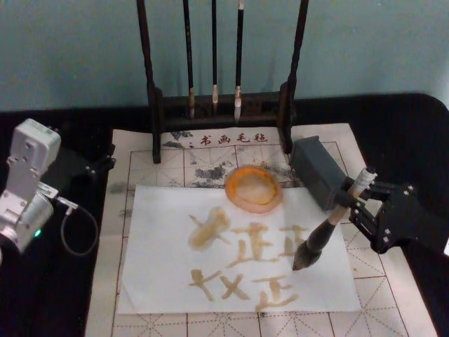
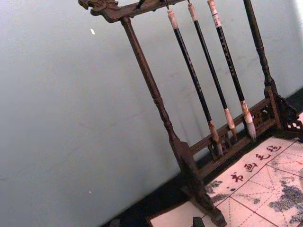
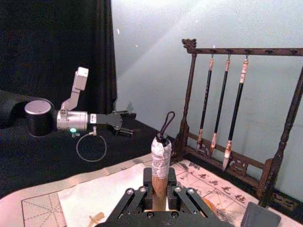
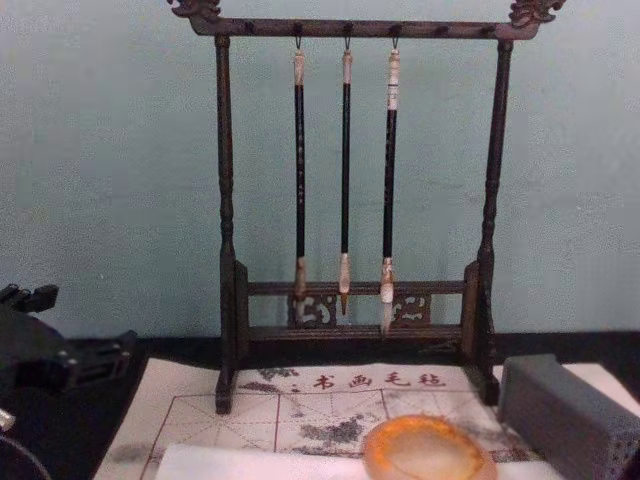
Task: Pick up the brush from the inkstone, write on the paper, then place the brush back to its original position.
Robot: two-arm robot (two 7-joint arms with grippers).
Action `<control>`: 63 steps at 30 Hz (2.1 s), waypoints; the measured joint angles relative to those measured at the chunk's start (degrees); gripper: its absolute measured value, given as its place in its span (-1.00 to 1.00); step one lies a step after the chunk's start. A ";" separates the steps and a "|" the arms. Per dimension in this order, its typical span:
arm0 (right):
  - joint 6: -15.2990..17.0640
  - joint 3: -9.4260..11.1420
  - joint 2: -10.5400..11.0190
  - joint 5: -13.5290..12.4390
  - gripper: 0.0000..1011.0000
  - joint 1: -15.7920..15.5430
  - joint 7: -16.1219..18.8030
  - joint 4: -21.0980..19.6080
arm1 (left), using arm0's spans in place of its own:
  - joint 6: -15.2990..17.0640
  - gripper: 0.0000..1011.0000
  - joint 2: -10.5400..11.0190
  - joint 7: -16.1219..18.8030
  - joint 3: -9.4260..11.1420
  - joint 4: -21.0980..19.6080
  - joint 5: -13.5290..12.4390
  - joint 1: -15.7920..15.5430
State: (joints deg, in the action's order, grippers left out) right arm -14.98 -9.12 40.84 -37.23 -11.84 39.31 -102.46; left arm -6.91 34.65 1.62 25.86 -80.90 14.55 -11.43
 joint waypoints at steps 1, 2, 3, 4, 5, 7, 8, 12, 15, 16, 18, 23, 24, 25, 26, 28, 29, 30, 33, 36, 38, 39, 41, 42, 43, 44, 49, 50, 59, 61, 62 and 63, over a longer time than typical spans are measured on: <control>-0.01 0.02 0.06 0.00 -0.63 -0.08 0.01 -0.06 | 0.00 0.98 0.00 0.00 0.00 0.00 0.00 0.00; -0.04 0.08 0.15 0.00 -0.63 -0.23 0.04 -0.17 | 0.00 0.98 0.00 0.00 0.00 0.00 0.00 0.00; -0.06 0.14 0.28 0.00 -0.63 -0.39 0.09 -0.29 | 0.00 0.98 0.00 0.00 0.00 0.00 0.00 0.00; -0.07 0.17 0.34 -0.01 -0.63 -0.47 0.13 -0.35 | 0.00 0.98 0.00 0.01 0.00 0.00 0.00 0.00; -0.11 0.22 0.45 -0.01 -0.63 -0.67 0.20 -0.52 | 0.00 0.98 0.00 0.00 0.00 0.00 0.00 0.00; -0.13 0.26 0.49 -0.01 -0.63 -0.76 0.23 -0.58 | 0.00 0.98 0.00 0.00 0.00 0.00 0.00 0.00; -0.17 0.32 0.58 -0.01 -0.63 -0.96 0.29 -0.75 | 0.00 0.98 0.00 0.00 0.00 0.00 0.00 0.00; -0.32 0.50 0.91 -0.02 -0.63 -1.46 0.56 -1.19 | 0.00 0.98 0.00 0.00 0.00 0.00 0.00 0.00; -0.55 0.68 1.26 -0.05 -0.63 -2.01 0.88 -1.57 | 0.00 0.98 0.00 0.00 0.00 0.00 0.00 0.00; -0.61 0.76 1.42 -0.06 -0.63 -2.23 0.97 -1.74 | 0.00 0.98 0.00 0.00 0.00 0.00 0.00 0.00; -0.69 0.83 1.60 -0.06 -0.63 -2.48 1.10 -1.93 | 0.00 0.98 0.00 0.00 0.00 0.00 0.00 0.00; -0.93 1.08 2.24 -0.03 -0.63 -3.29 1.52 -2.52 | 0.00 0.98 0.00 0.00 0.00 0.00 0.00 0.00; -0.95 1.11 2.32 -0.03 -0.63 -3.38 1.60 -2.60 | 0.00 0.98 0.00 0.00 0.00 0.00 0.00 0.00; -0.99 1.16 2.44 -0.04 -0.63 -3.54 1.74 -2.71 | 0.00 0.98 0.00 0.00 0.00 0.00 0.00 0.00; -1.01 1.19 2.50 -0.06 -0.63 -3.62 1.80 -2.77 | 0.00 0.98 0.00 0.00 0.00 0.00 0.00 0.00; -1.07 1.24 2.63 -0.11 -0.63 -3.82 1.93 -2.97 | 0.00 0.98 0.00 0.00 0.00 0.00 0.00 0.00; -1.07 1.24 2.63 -0.11 -0.63 -3.82 1.93 -2.97 | 0.00 0.98 0.00 0.00 0.00 0.00 0.00 0.00; -1.14 1.26 2.69 -0.13 -0.63 -3.93 2.04 -3.09 | 0.00 0.98 0.00 0.00 0.00 0.00 0.00 0.00; -1.30 1.35 2.86 -0.21 -0.63 -4.15 2.26 -3.31 | 0.00 0.98 0.00 0.00 0.00 0.00 0.00 0.00; -1.47 1.44 3.02 -0.28 -0.63 -4.34 2.46 -3.49 | 0.00 0.98 0.00 0.00 0.00 0.00 0.00 0.00; -1.61 1.50 3.13 -0.36 -0.63 -4.39 2.69 -3.52 | 0.00 0.98 0.00 0.00 0.00 0.00 0.00 0.00; -1.64 1.54 3.18 -0.39 -0.63 -4.41 2.74 -3.55 | 0.00 0.98 0.00 0.00 0.00 0.00 0.00 0.00; -1.76 1.65 3.24 -0.44 -0.63 -4.51 2.81 -3.61 | 0.00 0.98 0.00 0.00 0.00 0.00 0.00 0.00; -1.87 1.71 3.26 -0.52 -0.63 -4.55 2.86 -3.67 | 0.00 0.98 0.00 0.00 0.00 0.00 0.00 0.00; -1.92 1.77 3.26 -0.59 -0.63 -4.57 2.88 -3.70 | 0.00 0.98 0.00 0.00 0.00 0.00 0.00 0.00; -1.99 1.91 3.26 -0.75 -0.63 -4.59 2.89 -3.76 | 0.00 0.98 0.00 0.00 0.00 0.00 0.00 0.00; -2.26 2.51 2.92 -1.36 -0.63 -4.50 2.78 -3.95 | 0.00 0.98 0.00 0.00 0.00 0.00 0.00 0.00; -2.30 2.60 2.82 -1.47 -0.63 -4.40 2.74 -3.96 | 0.00 0.98 0.00 0.00 0.00 0.00 0.00 0.00; -2.53 2.82 0.97 -1.74 -0.63 -2.17 1.51 -3.39 | 0.00 0.98 0.00 0.00 0.00 0.00 0.00 0.00; -2.29 2.63 0.38 -1.73 -0.63 -1.35 0.97 -3.10 | 0.00 0.98 0.00 0.00 0.00 0.00 0.00 0.00; -2.13 2.54 0.12 -1.72 -0.63 -1.01 0.76 -2.98 | 0.00 0.98 0.00 0.00 0.00 0.00 0.00 0.00; -1.96 2.43 -0.14 -1.72 -0.63 -0.64 0.51 -2.85 | 0.00 0.98 0.00 0.00 0.00 0.00 0.00 0.00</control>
State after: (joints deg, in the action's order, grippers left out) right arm -16.94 -6.68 40.70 -38.95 -12.48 39.83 -105.31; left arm -6.91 34.65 1.62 25.86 -80.90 14.55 -11.43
